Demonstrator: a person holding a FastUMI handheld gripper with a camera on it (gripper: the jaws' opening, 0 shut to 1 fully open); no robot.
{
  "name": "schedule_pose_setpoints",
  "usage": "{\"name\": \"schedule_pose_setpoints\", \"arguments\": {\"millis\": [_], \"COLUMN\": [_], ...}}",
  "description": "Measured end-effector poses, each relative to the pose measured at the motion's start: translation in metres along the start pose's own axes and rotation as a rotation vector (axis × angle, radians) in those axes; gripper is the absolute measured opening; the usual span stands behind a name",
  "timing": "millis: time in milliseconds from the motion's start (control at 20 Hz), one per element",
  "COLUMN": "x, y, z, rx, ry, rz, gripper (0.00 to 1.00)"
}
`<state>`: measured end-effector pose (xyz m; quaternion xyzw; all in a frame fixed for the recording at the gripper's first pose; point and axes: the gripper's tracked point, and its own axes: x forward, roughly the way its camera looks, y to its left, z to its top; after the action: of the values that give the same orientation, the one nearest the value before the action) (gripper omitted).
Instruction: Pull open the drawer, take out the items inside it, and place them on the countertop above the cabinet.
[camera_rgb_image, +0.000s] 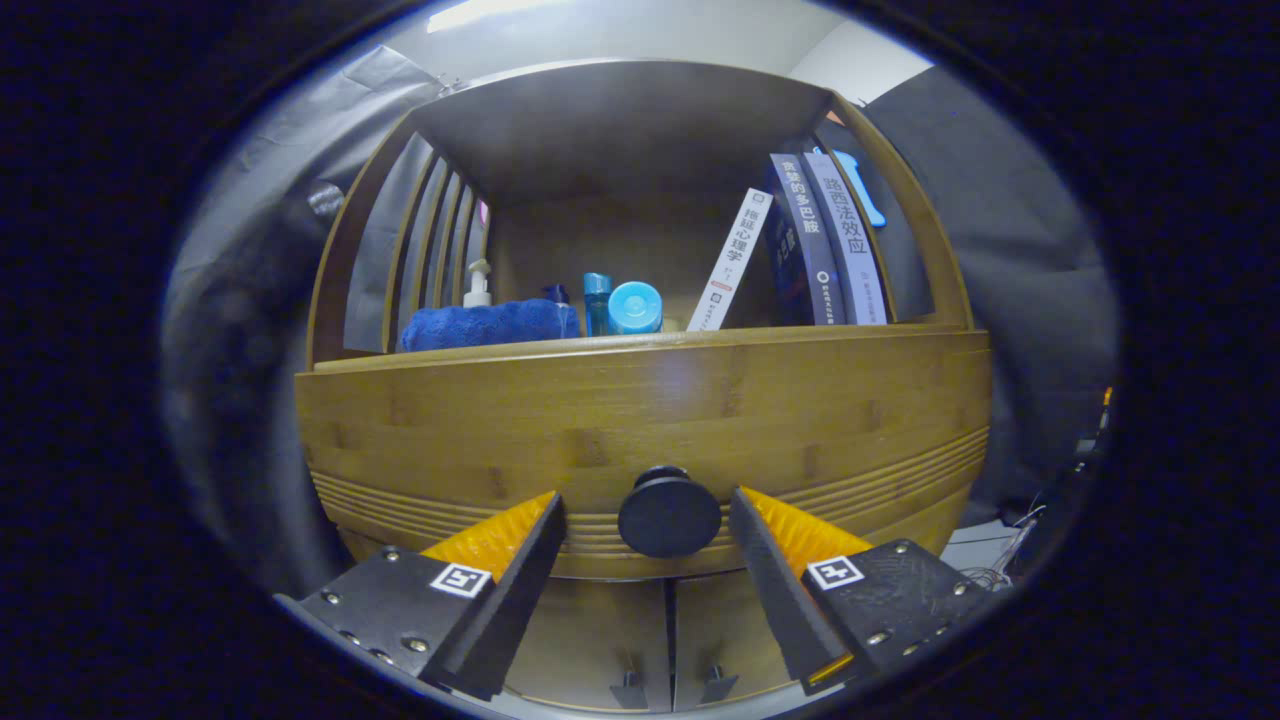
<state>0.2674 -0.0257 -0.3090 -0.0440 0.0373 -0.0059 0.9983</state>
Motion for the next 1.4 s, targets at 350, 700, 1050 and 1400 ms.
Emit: {"name": "schedule_pose_setpoints", "arguments": {"millis": [350, 700, 1050, 1400], "x": [0.005, 0.004, -0.042, -0.140], "y": [0.000, 0.001, 0.001, 0.003], "z": [0.004, 0.000, 0.015, 0.126], "rx": [0.007, -0.070, -0.133, -0.118], "ry": [0.004, 0.047, 0.132, 0.060], "rz": [0.000, 0.012, 0.049, 0.049], "gripper": [0.99, 0.98, 0.96, 0.96]}}
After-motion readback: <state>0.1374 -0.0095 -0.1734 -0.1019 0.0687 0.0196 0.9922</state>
